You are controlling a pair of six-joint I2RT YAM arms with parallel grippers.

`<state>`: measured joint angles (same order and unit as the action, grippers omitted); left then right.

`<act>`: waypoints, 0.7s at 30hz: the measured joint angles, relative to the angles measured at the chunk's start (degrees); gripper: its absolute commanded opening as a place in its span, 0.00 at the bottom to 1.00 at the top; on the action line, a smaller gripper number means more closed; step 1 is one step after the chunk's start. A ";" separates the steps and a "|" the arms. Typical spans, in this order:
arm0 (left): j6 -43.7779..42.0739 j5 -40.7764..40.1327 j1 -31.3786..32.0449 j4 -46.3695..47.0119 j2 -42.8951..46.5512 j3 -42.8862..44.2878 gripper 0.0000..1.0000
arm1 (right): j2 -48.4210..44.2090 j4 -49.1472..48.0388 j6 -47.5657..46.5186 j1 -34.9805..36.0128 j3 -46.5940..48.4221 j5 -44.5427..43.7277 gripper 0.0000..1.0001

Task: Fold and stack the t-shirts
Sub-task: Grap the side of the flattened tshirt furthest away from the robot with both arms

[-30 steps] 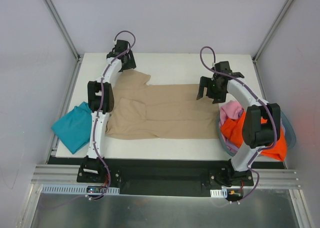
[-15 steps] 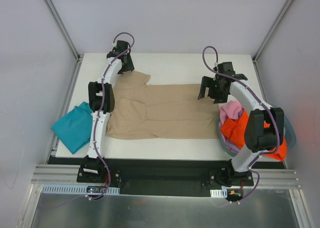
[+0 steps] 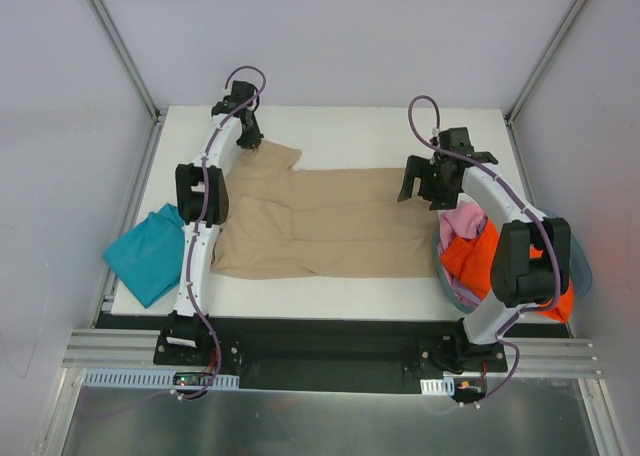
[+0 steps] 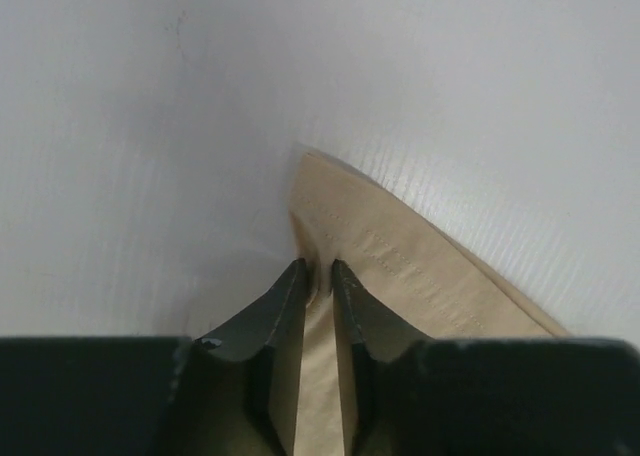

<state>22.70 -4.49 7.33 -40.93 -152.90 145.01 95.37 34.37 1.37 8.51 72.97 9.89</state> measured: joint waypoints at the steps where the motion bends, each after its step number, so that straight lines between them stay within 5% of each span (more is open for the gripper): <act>1: 0.20 0.59 -0.33 -0.07 -0.04 0.04 0.00 | -0.15 -0.02 0.00 -0.04 -0.11 -0.02 0.97; 11: -0.24 2.86 -0.42 0.83 0.20 -0.72 0.00 | 0.28 0.74 0.02 -0.48 0.83 -0.24 0.97; 21: -4.79 1.07 0.59 3.80 4.07 -6.75 0.00 | 15.15 4.96 0.09 -0.81 24.44 -9.94 0.97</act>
<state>17.91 -3.42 7.92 -37.12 -148.83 138.26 110.52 39.33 1.45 7.70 97.41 -0.05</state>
